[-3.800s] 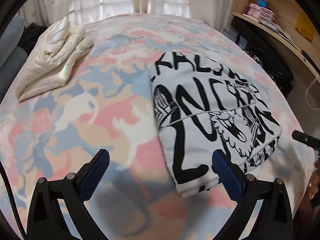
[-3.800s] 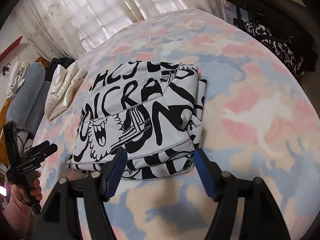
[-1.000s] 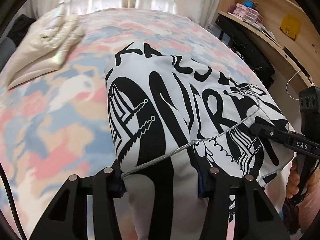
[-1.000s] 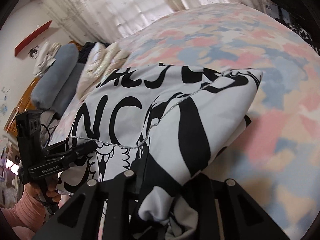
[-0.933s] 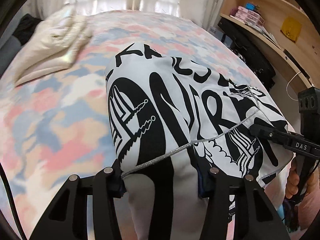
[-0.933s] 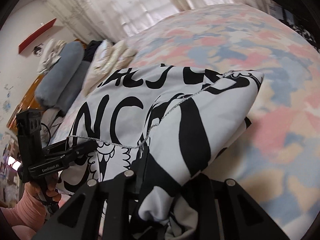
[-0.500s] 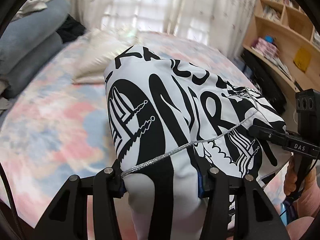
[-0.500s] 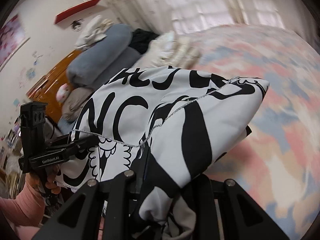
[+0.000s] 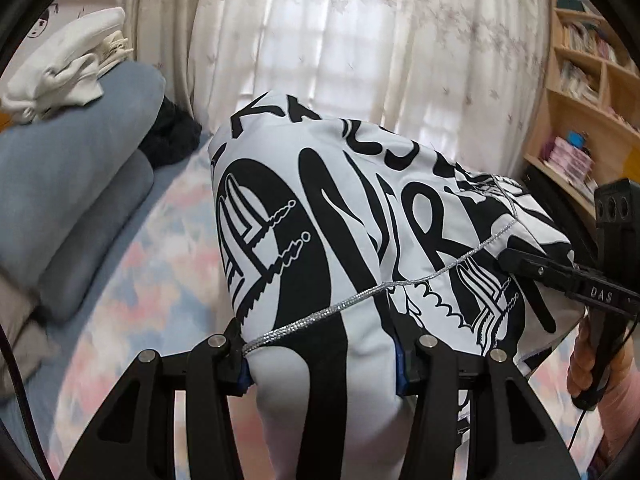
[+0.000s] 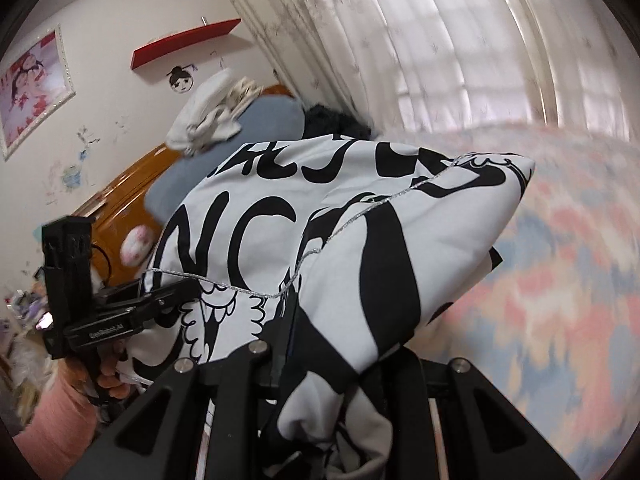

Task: Fold large clothes
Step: 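Grasp the folded hoodie bundle with both tools and lift it off the bed, then carry the hoodie bundle with both tools onto the cream quilted jacket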

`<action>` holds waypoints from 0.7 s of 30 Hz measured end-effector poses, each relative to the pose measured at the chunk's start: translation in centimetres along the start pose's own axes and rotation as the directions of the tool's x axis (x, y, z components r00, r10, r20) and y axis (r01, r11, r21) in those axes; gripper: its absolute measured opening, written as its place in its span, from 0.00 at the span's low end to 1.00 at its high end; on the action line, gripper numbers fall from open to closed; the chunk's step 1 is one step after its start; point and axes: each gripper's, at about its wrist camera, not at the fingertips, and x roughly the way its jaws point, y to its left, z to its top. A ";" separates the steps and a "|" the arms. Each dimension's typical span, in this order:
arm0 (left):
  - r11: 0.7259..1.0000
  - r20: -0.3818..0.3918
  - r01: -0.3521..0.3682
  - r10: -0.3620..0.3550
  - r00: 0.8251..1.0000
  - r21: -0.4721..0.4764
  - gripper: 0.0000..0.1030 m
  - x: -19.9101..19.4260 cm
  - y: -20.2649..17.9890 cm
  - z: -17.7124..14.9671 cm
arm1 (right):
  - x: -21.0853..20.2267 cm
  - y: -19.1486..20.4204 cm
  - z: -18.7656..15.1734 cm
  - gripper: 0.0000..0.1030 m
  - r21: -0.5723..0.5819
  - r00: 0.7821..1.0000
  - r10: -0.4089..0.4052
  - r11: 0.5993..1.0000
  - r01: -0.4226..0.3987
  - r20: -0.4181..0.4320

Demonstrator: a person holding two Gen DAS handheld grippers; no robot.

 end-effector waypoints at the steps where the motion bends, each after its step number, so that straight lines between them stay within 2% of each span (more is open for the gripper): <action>1: 1.000 0.001 -0.003 0.003 1.000 0.010 0.47 1.1 0.6 1.3 | 1.4 -0.6 2.0 0.19 0.003 1.000 -0.008 1.000 0.008 0.011; 5: 1.000 0.008 -0.005 0.005 1.000 0.007 0.47 7.7 4.0 6.9 | 7.0 -2.7 7.6 0.19 0.014 0.997 -0.039 0.999 0.038 0.062; 9: 0.999 -0.025 -0.034 0.035 0.999 0.014 0.47 14.9 6.3 9.3 | 12.5 -6.5 9.9 0.20 0.087 0.996 -0.030 0.996 0.023 0.079; 11: 0.999 -0.068 -0.050 0.051 0.996 0.013 0.48 18.5 6.9 8.9 | 15.8 -9.0 9.7 0.20 0.150 0.998 -0.022 0.989 0.012 0.065; 12: 0.998 -0.114 -0.055 0.054 0.992 -0.006 0.48 21.1 7.9 8.4 | 17.3 -10.0 9.5 0.20 0.172 0.998 -0.022 0.985 0.013 0.051; 14: 0.996 -0.183 -0.081 0.072 0.980 -0.042 0.50 25.0 9.6 7.1 | 21.0 -12.5 7.9 0.20 0.227 0.999 -0.033 0.973 0.035 -0.011; 17: 0.986 -0.189 -0.096 0.069 0.980 -0.134 0.63 28.0 11.6 5.1 | 23.4 -14.8 5.5 0.25 0.265 0.998 -0.046 0.963 0.053 -0.031; 21: 0.985 -0.195 -0.111 0.084 0.977 -0.130 0.69 30.0 12.0 3.9 | 25.5 -16.8 3.8 0.35 0.292 0.997 -0.047 0.954 0.064 -0.067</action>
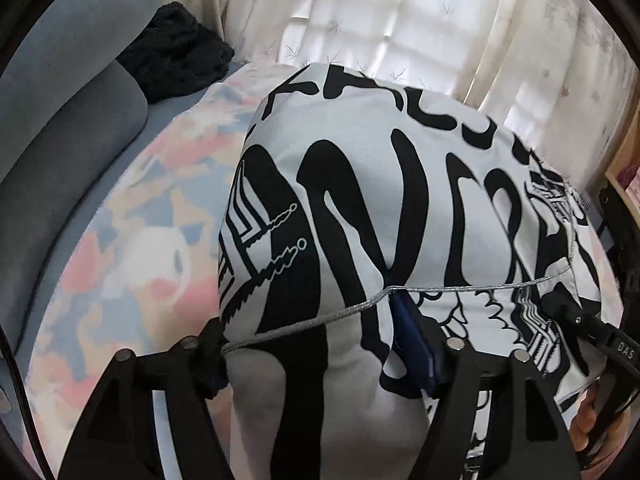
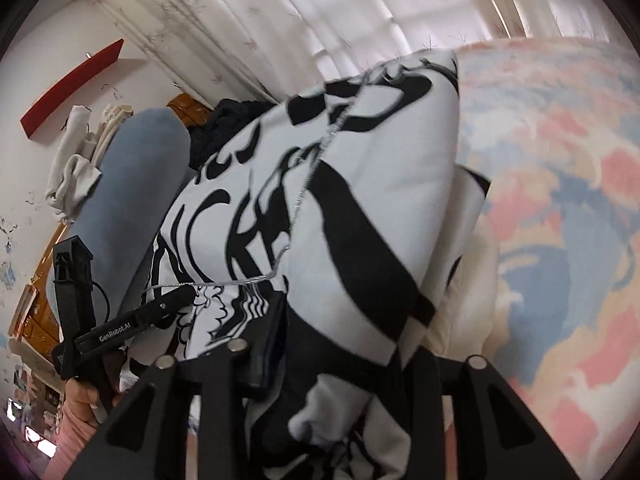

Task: Fold large clothes
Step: 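Carry the hoodie bundle with both tools onto the cream quilted jacket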

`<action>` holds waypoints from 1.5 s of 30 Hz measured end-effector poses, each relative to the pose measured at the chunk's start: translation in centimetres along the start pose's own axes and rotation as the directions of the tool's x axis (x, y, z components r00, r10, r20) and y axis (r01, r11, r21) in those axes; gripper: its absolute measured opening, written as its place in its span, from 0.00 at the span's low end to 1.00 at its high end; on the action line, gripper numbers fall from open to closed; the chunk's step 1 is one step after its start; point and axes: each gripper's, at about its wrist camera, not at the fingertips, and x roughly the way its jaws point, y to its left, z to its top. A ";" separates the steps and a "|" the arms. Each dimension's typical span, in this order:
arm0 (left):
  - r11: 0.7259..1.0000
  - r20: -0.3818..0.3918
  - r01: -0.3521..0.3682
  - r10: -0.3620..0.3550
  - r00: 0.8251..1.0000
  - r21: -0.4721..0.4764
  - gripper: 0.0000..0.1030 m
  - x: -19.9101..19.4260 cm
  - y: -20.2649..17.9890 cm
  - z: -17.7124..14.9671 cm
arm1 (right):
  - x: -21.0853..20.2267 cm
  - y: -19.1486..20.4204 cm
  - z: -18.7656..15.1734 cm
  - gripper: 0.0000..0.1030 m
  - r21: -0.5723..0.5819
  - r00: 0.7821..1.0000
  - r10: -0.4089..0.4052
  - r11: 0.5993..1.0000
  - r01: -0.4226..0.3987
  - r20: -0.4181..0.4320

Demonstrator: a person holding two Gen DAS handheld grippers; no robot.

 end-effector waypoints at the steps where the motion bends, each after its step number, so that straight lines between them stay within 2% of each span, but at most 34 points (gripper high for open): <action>1: 1.000 0.000 -0.001 0.001 1.000 -0.004 0.70 0.3 0.1 -0.2 | 0.3 -0.3 -0.2 0.36 0.004 1.000 0.005 1.000 -0.005 0.002; 4: 1.000 0.004 -0.008 0.008 1.000 -0.011 0.75 1.1 0.3 -0.6 | 0.8 -1.3 -0.7 0.38 0.032 0.999 0.034 0.999 -0.034 0.016; 8: 0.998 0.027 -0.059 0.058 0.998 0.023 0.82 0.8 -0.4 -1.2 | 1.2 -2.1 -1.0 0.45 0.059 0.999 0.032 0.998 -0.033 0.011; 12: 0.990 0.046 -0.125 0.122 0.992 0.072 0.84 -1.0 -1.2 -1.1 | 0.0 -0.8 -0.9 0.55 -0.012 0.999 -0.033 0.999 0.033 -0.002; 14: 0.978 0.070 -0.182 0.176 0.982 0.099 0.84 -2.6 -1.6 -0.7 | -1.3 0.0 -0.6 0.56 -0.041 0.997 -0.078 0.996 0.077 -0.015; 16: 0.972 0.116 -0.211 0.199 0.973 0.102 0.84 -4.5 -1.8 0.0 | -3.4 0.6 0.2 0.56 -0.062 0.990 -0.139 0.988 0.138 -0.015; 18: 0.972 0.158 -0.221 0.207 0.966 0.077 0.83 -6.4 -1.9 0.9 | -6.1 0.9 1.2 0.56 -0.079 0.981 -0.190 0.978 0.192 0.028; 21: 0.968 0.194 -0.246 0.233 0.953 0.046 0.80 -7.6 -2.2 2.1 | -9.4 1.7 2.9 0.56 -0.114 0.975 -0.180 0.974 0.195 0.132; 23: 0.960 0.203 -0.280 0.270 0.941 0.021 0.77 -7.2 -2.7 2.6 | -9.8 2.3 4.0 0.56 -0.121 0.971 -0.180 0.972 0.200 0.159; 25: 0.945 0.194 -0.326 0.319 0.928 0.007 0.72 -6.4 -3.3 2.7 | -9.0 2.9 5.3 0.56 -0.103 0.972 -0.164 0.978 0.183 0.166; 29: 0.926 0.174 -0.378 0.376 0.910 -0.023 0.71 -3.4 -3.3 3.0 | -5.2 3.0 6.7 0.56 -0.063 0.970 -0.184 0.979 0.196 0.160; 34: 0.903 0.169 -0.430 0.425 0.889 -0.007 0.73 -0.4 -2.7 2.9 | 0.9 1.7 6.7 0.56 -0.038 0.960 -0.273 0.961 0.276 0.064; 37: 0.909 0.158 -0.416 0.410 0.898 0.004 0.76 0.9 -1.9 2.7 | 3.1 0.4 6.2 0.56 -0.025 0.954 -0.299 0.954 0.299 -0.007; 39: 0.916 0.149 -0.402 0.399 0.905 -0.014 0.81 1.6 -1.3 2.5 | 3.6 -0.1 6.0 0.57 -0.019 0.956 -0.294 0.956 0.293 -0.022; 45: 0.927 0.139 -0.370 0.376 0.916 -0.068 0.87 3.2 0.7 1.5 | 4.8 -0.6 4.9 0.60 -0.020 0.955 -0.298 0.954 0.298 -0.011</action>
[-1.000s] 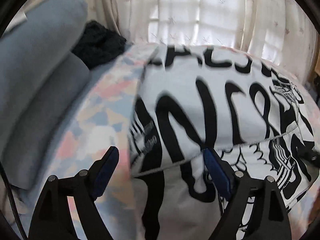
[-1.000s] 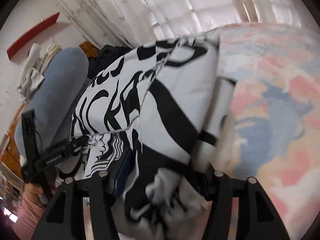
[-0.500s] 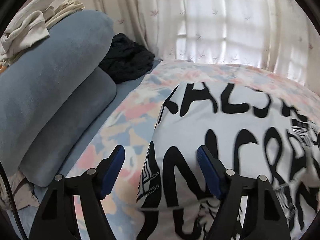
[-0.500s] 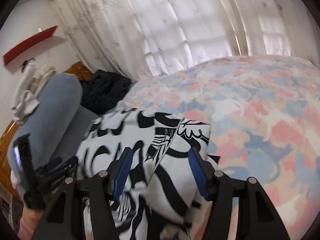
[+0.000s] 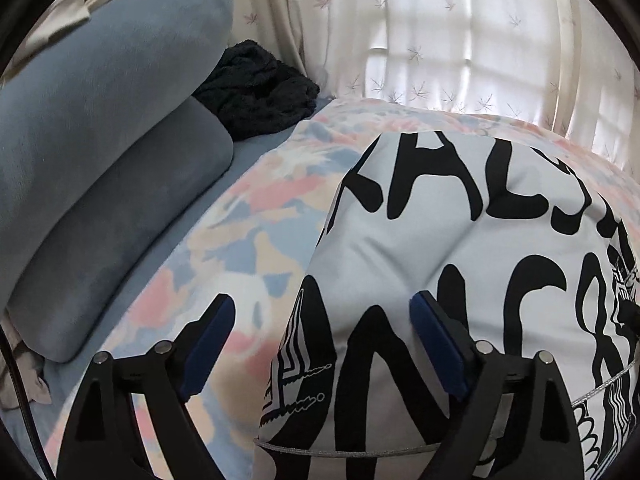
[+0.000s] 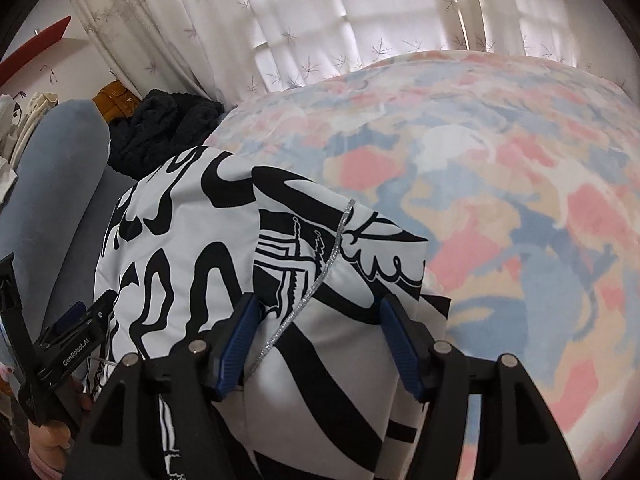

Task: Fold large clothes
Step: 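Carry the hoodie bundle with both tools onto the cream quilted jacket, then release the hoodie onto the jacket and pull both tools back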

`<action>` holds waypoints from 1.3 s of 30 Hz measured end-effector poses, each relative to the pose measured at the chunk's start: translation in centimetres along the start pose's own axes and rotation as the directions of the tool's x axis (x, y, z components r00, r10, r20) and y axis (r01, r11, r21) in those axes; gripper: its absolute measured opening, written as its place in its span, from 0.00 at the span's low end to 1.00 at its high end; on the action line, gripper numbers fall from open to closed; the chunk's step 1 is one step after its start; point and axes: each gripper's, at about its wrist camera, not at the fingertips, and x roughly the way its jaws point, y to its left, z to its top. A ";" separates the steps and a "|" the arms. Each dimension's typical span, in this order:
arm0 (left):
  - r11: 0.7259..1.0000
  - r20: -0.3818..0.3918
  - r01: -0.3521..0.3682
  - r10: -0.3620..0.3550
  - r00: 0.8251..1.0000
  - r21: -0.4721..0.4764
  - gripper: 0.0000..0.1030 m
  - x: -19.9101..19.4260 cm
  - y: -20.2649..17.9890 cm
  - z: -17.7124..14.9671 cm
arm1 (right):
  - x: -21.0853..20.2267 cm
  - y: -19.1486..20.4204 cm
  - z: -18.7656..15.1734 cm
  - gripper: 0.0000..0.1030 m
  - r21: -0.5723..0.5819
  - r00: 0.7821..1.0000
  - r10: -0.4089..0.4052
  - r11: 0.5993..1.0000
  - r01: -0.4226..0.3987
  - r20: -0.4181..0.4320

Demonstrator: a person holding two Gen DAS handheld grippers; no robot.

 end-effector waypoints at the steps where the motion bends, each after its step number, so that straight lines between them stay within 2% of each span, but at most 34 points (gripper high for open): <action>1: 1.000 -0.002 0.009 -0.009 1.000 -0.011 0.88 0.2 0.3 -0.1 | 0.1 0.1 -0.1 0.60 -0.002 1.000 0.000 1.000 0.000 0.003; 5: 0.997 -0.008 0.049 -0.050 0.999 -0.065 0.90 0.6 1.3 -0.7 | 0.5 0.1 -0.3 0.61 -0.006 1.000 -0.002 1.000 0.003 0.009; 8: 0.995 -0.013 0.053 -0.054 0.998 -0.079 0.90 -0.4 1.4 -0.8 | 0.6 0.2 -0.4 0.65 -0.010 1.000 -0.028 1.000 0.028 -0.004; 11: 0.993 -0.028 0.069 -0.072 0.997 -0.094 0.90 -2.3 1.6 -1.0 | -0.7 -0.1 -0.2 0.68 0.007 0.998 -0.040 0.999 0.041 -0.041; 15: 0.992 -0.019 0.074 -0.076 0.997 -0.104 0.90 -7.1 2.6 -1.9 | -4.3 -0.7 -1.1 0.68 0.029 0.996 -0.017 0.999 0.020 -0.091; 19: 0.986 0.006 0.102 -0.103 0.995 -0.134 0.90 -13.2 4.2 -2.5 | -10.2 -0.7 -3.7 0.68 -0.026 0.991 -0.033 0.999 0.029 -0.131; 26: 0.964 0.054 0.183 -0.175 0.983 -0.192 0.90 -25.9 6.3 -4.1 | -22.6 -1.5 -7.8 0.68 -0.064 0.991 -0.055 0.997 0.047 -0.124; 34: 0.963 0.106 0.241 -0.230 0.968 -0.116 0.90 -39.7 4.1 -7.0 | -39.1 -1.5 -10.3 0.69 -0.130 0.996 -0.084 0.988 0.083 -0.005; 39: 0.960 0.095 0.278 -0.273 0.957 -0.040 0.90 -46.3 1.4 -10.5 | -45.5 -1.9 -12.5 0.70 -0.154 0.994 -0.101 0.982 0.105 0.029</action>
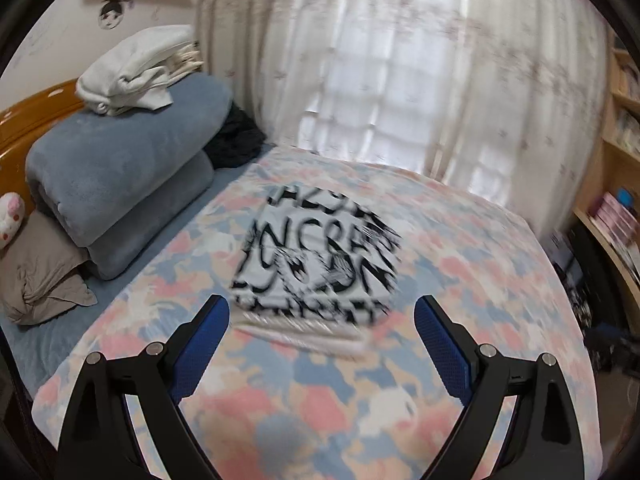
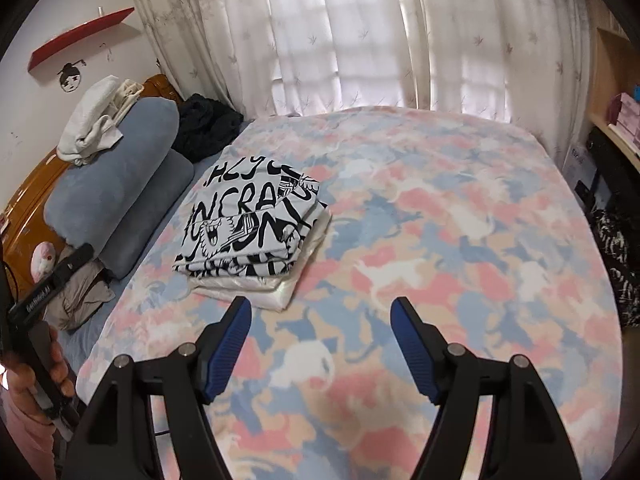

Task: Fold large clothes
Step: 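Release the hoodie onto the jacket and pull both tools back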

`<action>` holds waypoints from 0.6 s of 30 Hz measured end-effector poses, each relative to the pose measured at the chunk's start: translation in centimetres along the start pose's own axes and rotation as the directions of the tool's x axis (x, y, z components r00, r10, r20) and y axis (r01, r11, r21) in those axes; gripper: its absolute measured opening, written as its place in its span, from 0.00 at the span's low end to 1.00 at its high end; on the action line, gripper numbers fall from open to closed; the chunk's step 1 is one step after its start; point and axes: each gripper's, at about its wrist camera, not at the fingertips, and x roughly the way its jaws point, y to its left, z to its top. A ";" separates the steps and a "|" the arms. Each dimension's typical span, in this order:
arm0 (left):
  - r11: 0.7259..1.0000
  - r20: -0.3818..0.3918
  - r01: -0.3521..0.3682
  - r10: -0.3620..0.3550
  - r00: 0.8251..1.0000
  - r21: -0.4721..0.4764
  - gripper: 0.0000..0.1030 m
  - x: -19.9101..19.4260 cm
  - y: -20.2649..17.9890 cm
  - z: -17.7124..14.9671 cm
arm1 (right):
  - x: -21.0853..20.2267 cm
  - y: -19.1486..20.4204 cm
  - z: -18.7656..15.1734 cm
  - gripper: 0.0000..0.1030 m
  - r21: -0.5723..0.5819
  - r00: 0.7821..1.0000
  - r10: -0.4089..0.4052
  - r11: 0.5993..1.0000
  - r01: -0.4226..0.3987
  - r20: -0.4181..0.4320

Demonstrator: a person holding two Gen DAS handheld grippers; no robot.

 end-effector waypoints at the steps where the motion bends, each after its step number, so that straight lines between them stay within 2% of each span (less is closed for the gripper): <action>1: 1.000 -0.007 0.011 -0.011 1.000 0.015 0.90 -1.0 -0.9 -0.6 | -0.8 -0.1 -0.4 0.70 -0.009 1.000 -0.003 1.000 0.003 0.003; 8: 0.991 -0.020 0.089 -0.088 0.996 0.098 0.90 -7.5 -7.0 -4.0 | -7.3 -0.8 -3.8 0.70 -0.067 0.999 -0.001 0.998 0.004 0.035; 11: 0.986 -0.010 0.118 -0.117 0.993 0.114 0.95 -9.6 -9.0 -5.1 | -9.2 -1.5 -5.5 0.70 -0.077 1.000 0.009 0.997 -0.006 0.028; 14: 0.981 -0.015 0.143 -0.142 0.990 0.134 0.98 -10.9 -10.9 -6.6 | -10.1 -2.0 -6.9 0.70 -0.083 0.999 0.026 0.996 -0.023 0.025; 18: 0.973 -0.011 0.137 -0.137 0.991 0.186 0.98 -11.0 -13.2 -9.1 | -10.2 -3.1 -9.3 0.70 -0.072 0.999 0.048 0.996 -0.046 0.025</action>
